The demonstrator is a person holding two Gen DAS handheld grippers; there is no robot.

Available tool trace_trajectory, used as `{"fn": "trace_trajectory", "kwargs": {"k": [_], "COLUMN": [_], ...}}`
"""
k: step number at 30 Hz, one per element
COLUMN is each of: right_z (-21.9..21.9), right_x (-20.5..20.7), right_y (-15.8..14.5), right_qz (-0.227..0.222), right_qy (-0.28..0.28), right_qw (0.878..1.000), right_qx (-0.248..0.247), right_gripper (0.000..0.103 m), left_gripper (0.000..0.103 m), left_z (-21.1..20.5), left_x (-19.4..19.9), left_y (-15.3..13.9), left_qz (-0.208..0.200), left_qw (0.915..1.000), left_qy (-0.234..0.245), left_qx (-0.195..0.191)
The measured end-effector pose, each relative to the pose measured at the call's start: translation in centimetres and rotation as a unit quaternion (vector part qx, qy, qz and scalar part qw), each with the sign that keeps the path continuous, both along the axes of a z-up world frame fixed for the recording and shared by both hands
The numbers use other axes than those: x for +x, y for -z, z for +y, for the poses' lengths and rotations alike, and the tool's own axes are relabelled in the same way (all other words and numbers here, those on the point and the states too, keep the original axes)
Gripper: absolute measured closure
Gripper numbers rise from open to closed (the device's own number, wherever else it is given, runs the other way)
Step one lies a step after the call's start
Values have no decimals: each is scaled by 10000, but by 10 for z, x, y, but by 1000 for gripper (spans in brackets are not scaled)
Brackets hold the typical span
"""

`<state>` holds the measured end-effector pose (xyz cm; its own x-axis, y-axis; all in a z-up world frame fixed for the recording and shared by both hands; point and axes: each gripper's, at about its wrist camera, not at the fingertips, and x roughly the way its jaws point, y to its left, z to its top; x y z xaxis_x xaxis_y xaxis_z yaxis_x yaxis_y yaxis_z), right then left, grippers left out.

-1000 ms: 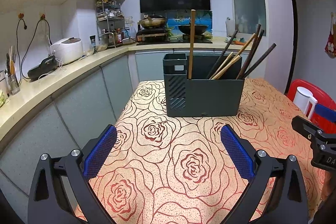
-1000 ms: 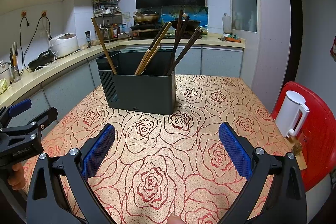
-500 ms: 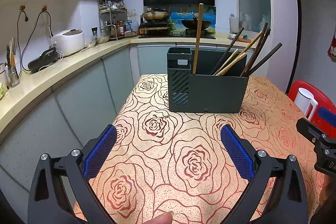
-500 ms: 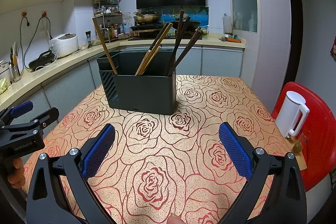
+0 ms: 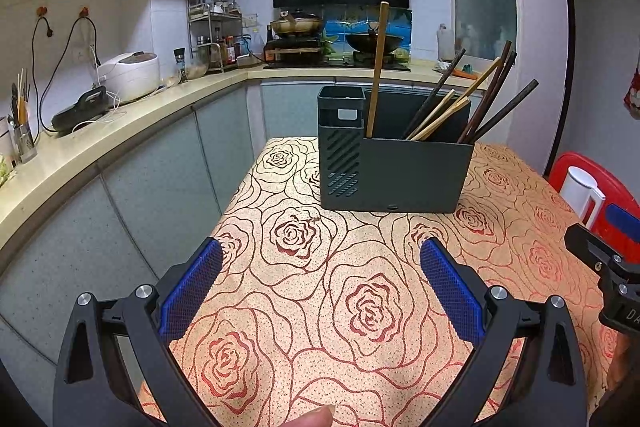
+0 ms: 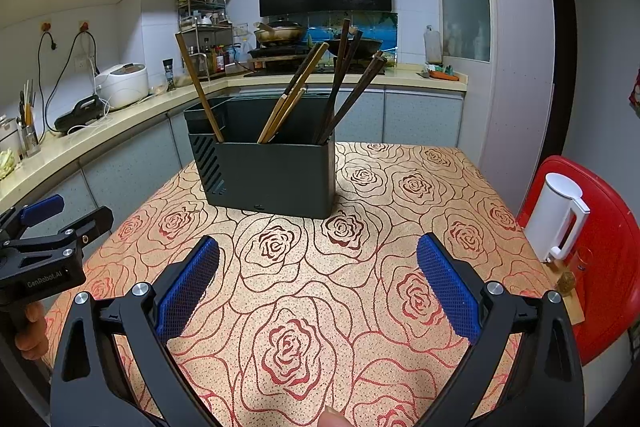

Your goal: Organize utensils

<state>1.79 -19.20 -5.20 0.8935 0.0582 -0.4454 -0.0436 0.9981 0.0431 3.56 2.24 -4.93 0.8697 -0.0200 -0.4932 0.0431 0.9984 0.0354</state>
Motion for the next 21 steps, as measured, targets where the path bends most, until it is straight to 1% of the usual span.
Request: {"fn": "trace_trajectory", "kwargs": {"k": [21], "right_z": [1], "right_x": [1], "right_y": [1], "right_qz": [15], "right_qy": [-4], "right_qw": [10000], "right_qx": [-6], "right_gripper": [7], "left_gripper": [7], "left_z": [-1], "left_x": [2], "left_y": [2], "left_qz": [37], "left_qw": [10000], "left_qy": [7], "left_qx": [5]}}
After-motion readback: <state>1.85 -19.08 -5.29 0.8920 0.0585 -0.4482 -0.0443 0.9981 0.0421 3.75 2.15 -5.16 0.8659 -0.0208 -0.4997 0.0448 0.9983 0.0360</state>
